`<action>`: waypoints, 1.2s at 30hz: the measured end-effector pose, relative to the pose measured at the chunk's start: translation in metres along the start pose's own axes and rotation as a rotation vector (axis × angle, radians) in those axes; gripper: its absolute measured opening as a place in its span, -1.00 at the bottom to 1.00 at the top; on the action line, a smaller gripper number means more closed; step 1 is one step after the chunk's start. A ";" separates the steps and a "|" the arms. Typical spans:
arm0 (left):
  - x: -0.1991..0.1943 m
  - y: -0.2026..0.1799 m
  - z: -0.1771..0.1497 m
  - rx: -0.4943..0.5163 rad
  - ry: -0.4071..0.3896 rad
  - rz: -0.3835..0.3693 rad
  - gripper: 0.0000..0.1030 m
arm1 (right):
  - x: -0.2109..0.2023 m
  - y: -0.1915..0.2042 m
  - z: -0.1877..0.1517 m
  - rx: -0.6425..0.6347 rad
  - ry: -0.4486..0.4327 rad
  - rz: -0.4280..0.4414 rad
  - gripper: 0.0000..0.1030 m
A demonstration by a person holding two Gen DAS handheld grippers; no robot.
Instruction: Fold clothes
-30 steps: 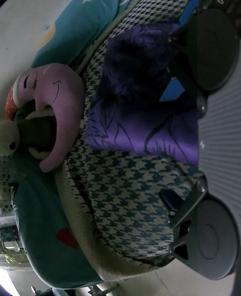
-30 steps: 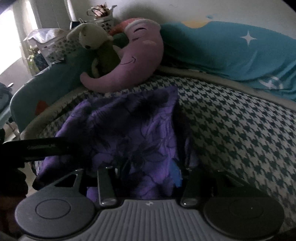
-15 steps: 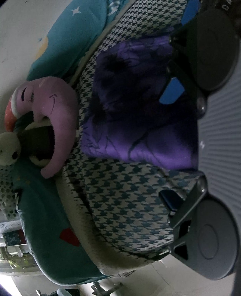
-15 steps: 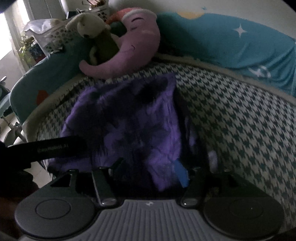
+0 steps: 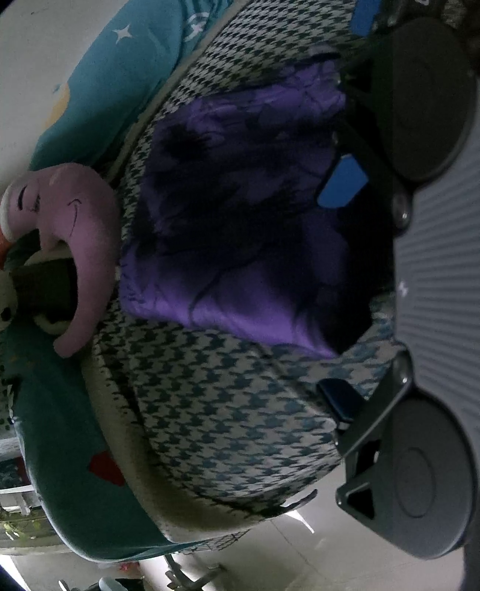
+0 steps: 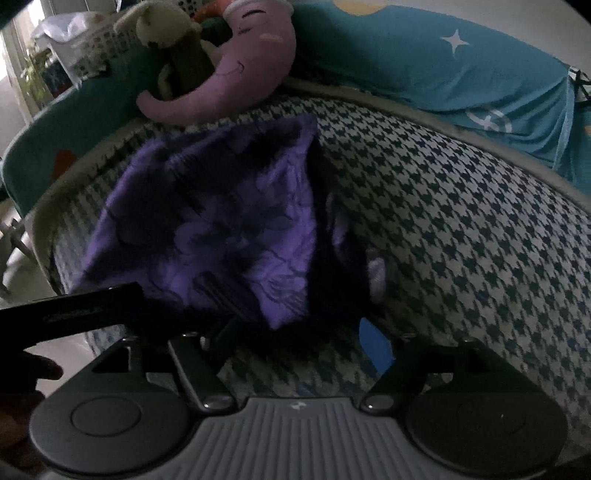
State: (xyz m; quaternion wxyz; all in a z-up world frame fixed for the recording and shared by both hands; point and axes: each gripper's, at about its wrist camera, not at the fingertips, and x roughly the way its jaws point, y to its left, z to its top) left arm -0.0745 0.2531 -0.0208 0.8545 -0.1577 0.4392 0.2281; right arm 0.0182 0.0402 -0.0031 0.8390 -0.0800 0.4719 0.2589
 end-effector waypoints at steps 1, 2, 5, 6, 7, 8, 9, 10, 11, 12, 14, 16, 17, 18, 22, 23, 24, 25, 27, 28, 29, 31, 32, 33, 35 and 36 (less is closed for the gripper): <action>0.000 -0.001 -0.002 0.001 0.005 -0.003 1.00 | 0.001 0.000 0.000 -0.002 0.004 -0.001 0.42; 0.000 -0.002 -0.004 0.002 0.010 -0.006 1.00 | 0.001 -0.001 0.000 -0.003 0.007 -0.003 0.42; 0.004 -0.006 -0.009 0.008 0.041 -0.023 1.00 | 0.003 -0.003 0.002 0.006 0.015 -0.009 0.42; 0.005 -0.007 -0.011 0.010 0.050 -0.026 1.00 | 0.004 -0.003 0.002 0.009 0.017 -0.009 0.43; 0.006 -0.009 -0.013 0.014 0.057 -0.024 1.00 | 0.005 -0.004 0.003 0.012 0.019 -0.009 0.43; 0.007 -0.011 -0.015 0.017 0.065 -0.022 1.00 | 0.006 -0.004 0.004 0.015 0.022 -0.010 0.43; 0.009 -0.012 -0.016 0.021 0.073 -0.020 1.00 | 0.007 -0.004 0.004 0.016 0.024 -0.013 0.43; 0.011 -0.013 -0.018 0.026 0.080 -0.018 1.00 | 0.008 -0.004 0.004 0.017 0.026 -0.015 0.43; 0.012 -0.015 -0.019 0.030 0.088 -0.016 1.00 | 0.009 -0.004 0.005 0.016 0.028 -0.016 0.43; 0.014 -0.015 -0.019 0.029 0.095 -0.015 1.00 | 0.010 -0.004 0.005 0.015 0.030 -0.018 0.43; 0.018 -0.015 -0.019 0.026 0.110 -0.014 1.00 | 0.012 -0.003 0.006 0.013 0.034 -0.023 0.43; 0.022 -0.016 -0.019 0.023 0.125 -0.012 1.00 | 0.015 -0.003 0.006 0.009 0.039 -0.025 0.43; 0.023 -0.016 -0.019 0.023 0.130 -0.011 1.00 | 0.016 -0.003 0.006 0.009 0.042 -0.024 0.43; 0.025 -0.016 -0.019 0.023 0.134 -0.011 1.00 | 0.017 -0.002 0.006 0.009 0.046 -0.023 0.43; 0.031 -0.017 -0.019 0.029 0.158 -0.009 1.00 | 0.021 0.000 0.006 0.003 0.056 -0.023 0.43; 0.032 -0.018 -0.019 0.031 0.164 -0.009 1.00 | 0.022 0.000 0.006 0.002 0.059 -0.024 0.43; 0.034 -0.018 -0.019 0.031 0.170 -0.006 1.00 | 0.022 0.000 0.006 0.002 0.061 -0.024 0.43; 0.036 -0.018 -0.019 0.030 0.177 -0.004 1.00 | 0.023 0.000 0.006 0.002 0.063 -0.023 0.43; 0.038 -0.020 -0.019 0.032 0.178 0.003 1.00 | 0.023 0.000 0.006 0.005 0.066 -0.024 0.43; 0.038 -0.020 -0.019 0.032 0.179 0.005 1.00 | 0.023 0.000 0.006 0.006 0.067 -0.024 0.43; 0.038 -0.021 -0.019 0.033 0.179 0.007 1.00 | 0.023 0.000 0.006 0.007 0.067 -0.024 0.43; 0.039 -0.023 -0.019 0.035 0.179 0.014 1.00 | 0.024 0.000 0.006 0.008 0.068 -0.024 0.43; 0.040 -0.024 -0.019 0.036 0.179 0.017 1.00 | 0.024 0.000 0.006 0.010 0.067 -0.025 0.43; 0.040 -0.024 -0.019 0.037 0.179 0.020 1.00 | 0.024 0.000 0.006 0.011 0.067 -0.025 0.43; 0.040 -0.025 -0.020 0.037 0.178 0.021 1.00 | 0.024 0.000 0.006 0.014 0.067 -0.026 0.43; 0.041 -0.025 -0.020 0.038 0.177 0.022 1.00 | 0.024 0.001 0.007 0.016 0.067 -0.026 0.43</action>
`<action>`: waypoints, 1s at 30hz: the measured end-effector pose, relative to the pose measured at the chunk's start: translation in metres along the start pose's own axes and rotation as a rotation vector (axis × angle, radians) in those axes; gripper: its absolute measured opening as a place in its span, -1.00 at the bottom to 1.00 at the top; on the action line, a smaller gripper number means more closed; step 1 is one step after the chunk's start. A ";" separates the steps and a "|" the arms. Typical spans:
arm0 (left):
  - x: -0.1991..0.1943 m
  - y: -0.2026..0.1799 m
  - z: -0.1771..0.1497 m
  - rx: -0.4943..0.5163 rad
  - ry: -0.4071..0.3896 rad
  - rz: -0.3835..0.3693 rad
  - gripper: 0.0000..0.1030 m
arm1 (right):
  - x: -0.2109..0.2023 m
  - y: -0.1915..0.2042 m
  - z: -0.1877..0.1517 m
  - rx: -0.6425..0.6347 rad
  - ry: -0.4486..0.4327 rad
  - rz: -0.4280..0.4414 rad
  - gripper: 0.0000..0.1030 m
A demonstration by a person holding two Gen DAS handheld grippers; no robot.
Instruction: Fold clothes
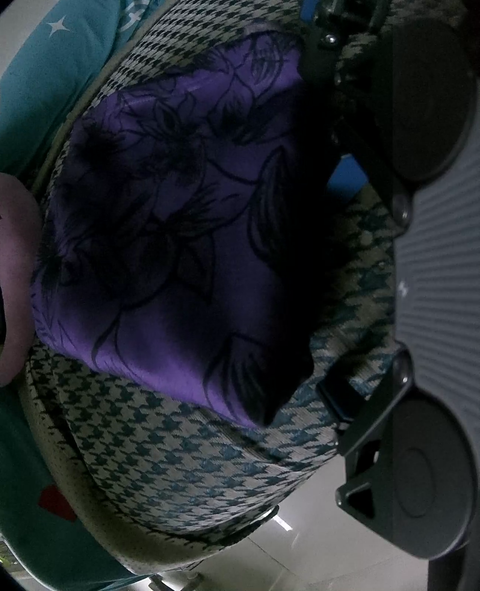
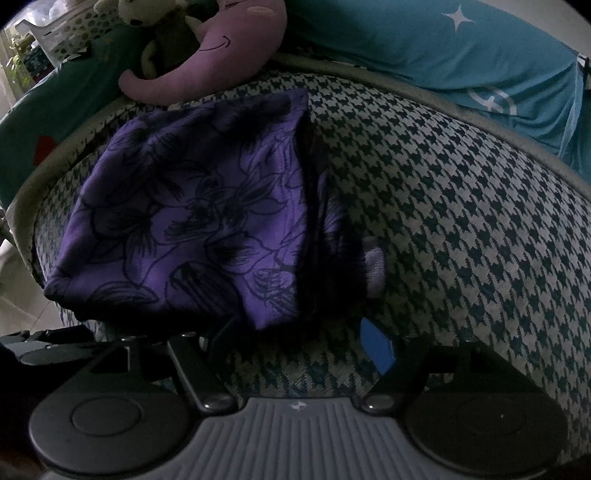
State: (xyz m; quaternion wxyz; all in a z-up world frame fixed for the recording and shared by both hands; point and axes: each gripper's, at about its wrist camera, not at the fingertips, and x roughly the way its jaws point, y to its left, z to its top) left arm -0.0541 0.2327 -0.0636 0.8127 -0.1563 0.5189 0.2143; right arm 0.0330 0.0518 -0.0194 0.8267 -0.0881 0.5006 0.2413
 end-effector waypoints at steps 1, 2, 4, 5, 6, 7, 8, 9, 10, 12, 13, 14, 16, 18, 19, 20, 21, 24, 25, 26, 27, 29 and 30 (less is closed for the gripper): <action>0.000 0.000 0.000 0.000 -0.001 0.001 1.00 | 0.000 0.000 0.000 0.002 0.000 0.000 0.43; 0.000 0.000 0.000 0.001 -0.001 0.001 1.00 | 0.000 0.000 0.000 0.003 0.000 -0.001 0.43; 0.000 0.000 0.000 -0.001 -0.003 0.000 1.00 | 0.000 -0.001 0.000 0.005 0.000 -0.001 0.43; 0.001 0.001 -0.001 -0.002 -0.004 -0.001 1.00 | 0.000 -0.001 0.000 0.005 0.000 -0.001 0.43; 0.001 0.001 0.000 -0.003 -0.004 -0.003 1.00 | 0.000 -0.001 0.001 0.005 0.000 -0.002 0.43; 0.000 0.002 0.000 -0.005 -0.005 -0.004 1.00 | 0.001 -0.001 0.001 0.005 0.000 -0.002 0.43; 0.000 0.002 0.000 -0.006 -0.006 -0.004 1.00 | 0.001 -0.001 0.000 0.006 0.000 -0.001 0.43; 0.000 0.002 -0.001 -0.006 -0.009 -0.002 1.00 | 0.001 -0.001 0.000 0.007 0.000 0.000 0.43; 0.000 0.002 -0.001 -0.006 -0.011 -0.001 1.00 | 0.001 -0.002 0.000 0.007 0.000 0.002 0.43; 0.000 0.001 -0.003 -0.007 -0.018 -0.001 1.00 | 0.001 -0.002 0.001 0.006 0.000 0.003 0.43; 0.000 0.002 -0.003 -0.007 -0.021 -0.001 1.00 | 0.001 -0.002 0.001 0.006 -0.001 0.004 0.43; 0.000 0.002 -0.004 -0.008 -0.023 -0.002 1.00 | 0.001 -0.002 0.001 0.006 -0.001 0.005 0.43; 0.000 0.002 -0.004 -0.011 -0.025 -0.003 1.00 | 0.002 -0.002 0.001 0.006 0.000 0.006 0.43; 0.000 0.002 -0.004 -0.011 -0.023 -0.005 1.00 | 0.002 -0.002 0.001 0.006 0.000 0.005 0.43; 0.000 0.002 -0.003 -0.009 -0.020 -0.006 1.00 | 0.002 -0.003 0.001 0.006 0.000 0.005 0.43; 0.000 0.002 -0.003 -0.010 -0.020 -0.007 1.00 | 0.002 -0.003 0.002 0.007 0.000 0.006 0.43; 0.000 0.003 -0.003 -0.010 -0.020 -0.009 1.00 | 0.002 -0.003 0.002 0.008 0.000 0.007 0.43; 0.000 0.003 -0.003 -0.011 -0.019 -0.012 1.00 | 0.001 -0.003 0.002 0.009 0.001 0.012 0.43; 0.000 0.004 -0.003 -0.012 -0.019 -0.013 1.00 | 0.001 -0.003 0.002 0.009 0.001 0.015 0.43; 0.000 0.004 -0.004 -0.011 -0.020 -0.015 1.00 | 0.001 -0.003 0.002 0.009 0.001 0.018 0.43; 0.000 0.004 -0.004 -0.011 -0.021 -0.016 1.00 | 0.001 -0.003 0.002 0.008 0.001 0.020 0.43; 0.000 0.004 -0.005 -0.011 -0.029 -0.018 1.00 | 0.001 -0.002 0.002 0.006 0.001 0.022 0.43; 0.000 0.004 -0.006 -0.010 -0.033 -0.017 1.00 | 0.001 -0.001 0.002 0.004 0.002 0.022 0.44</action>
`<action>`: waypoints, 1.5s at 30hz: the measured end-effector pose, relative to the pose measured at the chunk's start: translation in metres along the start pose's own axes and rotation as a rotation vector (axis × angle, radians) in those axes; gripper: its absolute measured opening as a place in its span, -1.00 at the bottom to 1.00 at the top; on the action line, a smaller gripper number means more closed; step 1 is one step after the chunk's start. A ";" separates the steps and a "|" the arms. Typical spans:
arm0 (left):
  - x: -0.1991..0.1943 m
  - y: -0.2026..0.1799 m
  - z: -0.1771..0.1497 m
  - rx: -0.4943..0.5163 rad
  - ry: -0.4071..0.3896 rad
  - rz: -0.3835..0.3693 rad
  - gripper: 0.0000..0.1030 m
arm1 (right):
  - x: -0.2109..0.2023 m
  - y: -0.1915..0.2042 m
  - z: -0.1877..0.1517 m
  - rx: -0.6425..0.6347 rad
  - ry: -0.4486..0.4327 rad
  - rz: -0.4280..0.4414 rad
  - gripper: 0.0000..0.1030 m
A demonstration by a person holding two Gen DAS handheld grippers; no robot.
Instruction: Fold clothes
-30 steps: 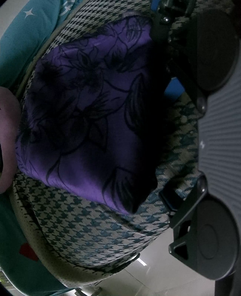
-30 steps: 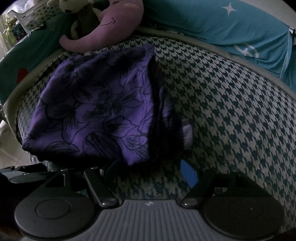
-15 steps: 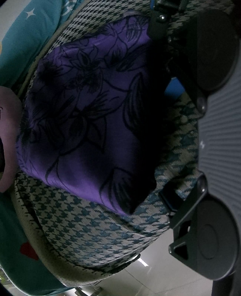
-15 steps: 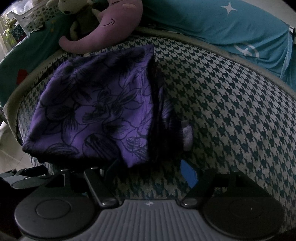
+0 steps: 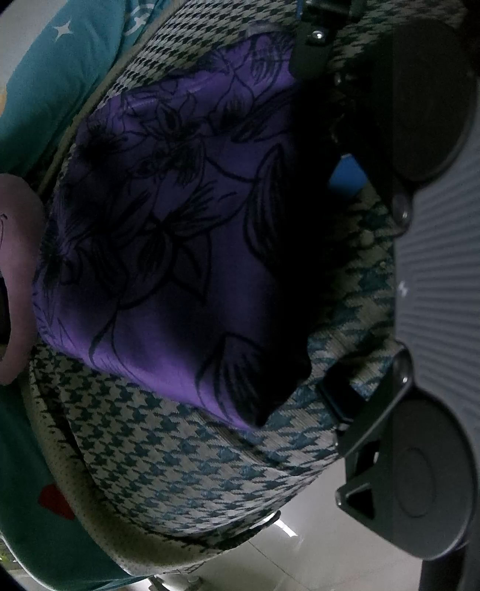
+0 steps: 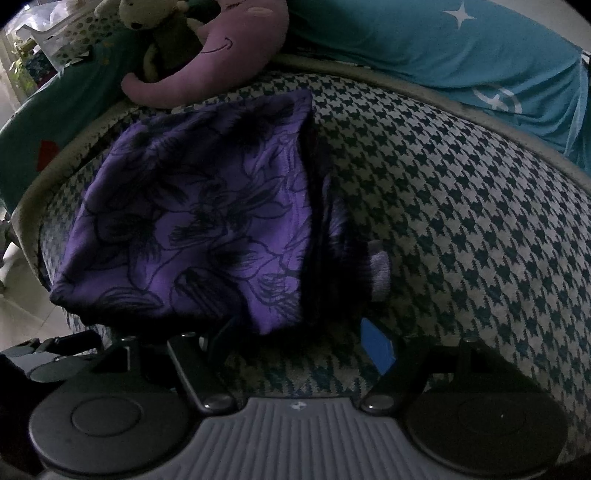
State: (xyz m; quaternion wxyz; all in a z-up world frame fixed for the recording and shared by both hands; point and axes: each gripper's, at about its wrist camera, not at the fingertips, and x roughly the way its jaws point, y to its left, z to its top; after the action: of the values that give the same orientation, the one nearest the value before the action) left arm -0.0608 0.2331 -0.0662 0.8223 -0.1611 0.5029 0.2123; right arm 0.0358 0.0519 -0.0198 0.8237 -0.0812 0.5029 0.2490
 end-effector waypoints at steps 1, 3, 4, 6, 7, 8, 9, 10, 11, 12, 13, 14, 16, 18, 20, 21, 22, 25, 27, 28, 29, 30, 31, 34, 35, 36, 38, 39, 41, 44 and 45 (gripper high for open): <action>0.000 -0.001 -0.001 0.001 -0.004 0.001 1.00 | 0.000 0.000 0.000 0.000 0.001 0.000 0.44; -0.001 -0.001 -0.003 0.001 -0.009 0.001 1.00 | 0.001 0.001 0.000 -0.002 0.004 -0.001 0.44; -0.001 -0.001 -0.003 0.002 -0.009 0.001 1.00 | 0.001 0.001 0.000 -0.002 0.005 -0.001 0.44; -0.001 -0.002 -0.003 0.003 -0.006 0.000 1.00 | 0.001 0.001 0.001 -0.004 0.007 -0.001 0.44; -0.001 -0.001 -0.003 0.004 -0.004 0.000 1.00 | 0.002 0.001 0.001 -0.005 0.008 -0.001 0.44; -0.001 -0.001 -0.002 0.005 -0.002 0.001 1.00 | 0.002 0.002 0.001 -0.006 0.009 -0.001 0.44; -0.001 -0.001 -0.002 0.006 0.000 0.001 1.00 | 0.002 0.002 0.001 -0.007 0.009 0.000 0.44; -0.001 -0.001 -0.002 0.008 0.000 0.001 1.00 | 0.002 0.002 0.001 -0.009 0.010 0.000 0.44; -0.001 -0.001 -0.001 0.008 0.001 0.001 1.00 | 0.002 0.002 0.001 -0.010 0.011 0.001 0.44; -0.001 -0.001 -0.001 0.009 0.001 0.001 1.00 | 0.003 0.002 0.001 -0.012 0.012 0.001 0.44; -0.001 -0.001 -0.002 0.010 0.002 0.001 1.00 | 0.003 0.002 0.001 -0.013 0.013 0.001 0.44; -0.001 -0.001 -0.001 0.012 0.003 0.000 1.00 | 0.003 0.003 0.001 -0.014 0.013 0.001 0.44; 0.000 0.000 -0.001 0.014 0.004 -0.002 1.00 | 0.004 0.003 0.001 -0.017 0.015 0.002 0.44; 0.000 0.000 0.000 0.017 0.006 -0.003 1.00 | 0.004 0.003 0.001 -0.017 0.017 0.003 0.44; 0.000 0.001 0.001 0.018 0.012 -0.005 1.00 | 0.005 0.004 0.001 -0.019 0.019 0.002 0.44; 0.001 0.001 0.002 0.021 0.017 -0.006 1.00 | 0.006 0.004 0.001 -0.020 0.020 0.001 0.44; 0.001 0.001 0.002 0.022 0.019 -0.006 1.00 | 0.006 0.004 0.001 -0.021 0.021 0.001 0.44; 0.001 0.001 0.002 0.025 0.019 -0.007 1.00 | 0.008 0.004 0.001 -0.024 0.024 0.000 0.44; 0.001 0.001 0.001 0.025 0.016 -0.007 1.00 | 0.008 0.003 0.002 -0.025 0.024 -0.001 0.44; 0.001 0.001 0.001 0.025 0.017 -0.007 1.00 | 0.008 0.003 0.002 -0.026 0.024 -0.002 0.44; 0.001 0.000 0.001 0.025 0.017 -0.006 1.00 | 0.009 0.003 0.002 -0.028 0.024 -0.003 0.44; 0.001 0.000 0.001 0.025 0.019 -0.006 1.00 | 0.009 0.003 0.002 -0.030 0.025 -0.004 0.44; 0.001 0.000 0.002 0.025 0.021 -0.005 1.00 | 0.010 0.003 0.002 -0.031 0.026 -0.007 0.44; 0.000 -0.001 0.003 0.029 0.025 -0.001 1.00 | 0.011 0.002 0.001 -0.032 0.029 -0.011 0.44; 0.001 -0.001 0.004 0.030 0.025 0.001 1.00 | 0.011 0.002 0.001 -0.032 0.028 -0.012 0.44; 0.000 -0.001 0.003 0.032 0.024 0.003 1.00 | 0.011 0.002 0.001 -0.033 0.027 -0.011 0.44; 0.000 -0.002 0.003 0.038 0.023 0.007 1.00 | 0.010 0.002 0.000 -0.036 0.024 -0.014 0.44; -0.001 -0.002 0.003 0.040 0.022 0.009 1.00 | 0.011 0.002 0.000 -0.036 0.024 -0.018 0.44; -0.001 -0.002 0.004 0.046 0.019 0.015 1.00 | 0.011 0.001 0.000 -0.035 0.025 -0.022 0.44; -0.005 -0.003 0.004 0.055 0.007 0.042 1.00 | 0.009 -0.001 0.000 -0.034 0.021 -0.021 0.44; -0.006 -0.003 0.003 0.058 0.003 0.051 1.00 | 0.008 -0.002 0.000 -0.035 0.019 -0.021 0.44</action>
State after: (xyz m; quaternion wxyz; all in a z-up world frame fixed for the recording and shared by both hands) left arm -0.0587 0.2307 -0.0594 0.8201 -0.1248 0.5139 0.2182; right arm 0.0394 0.0526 -0.0270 0.8201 -0.1031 0.5052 0.2480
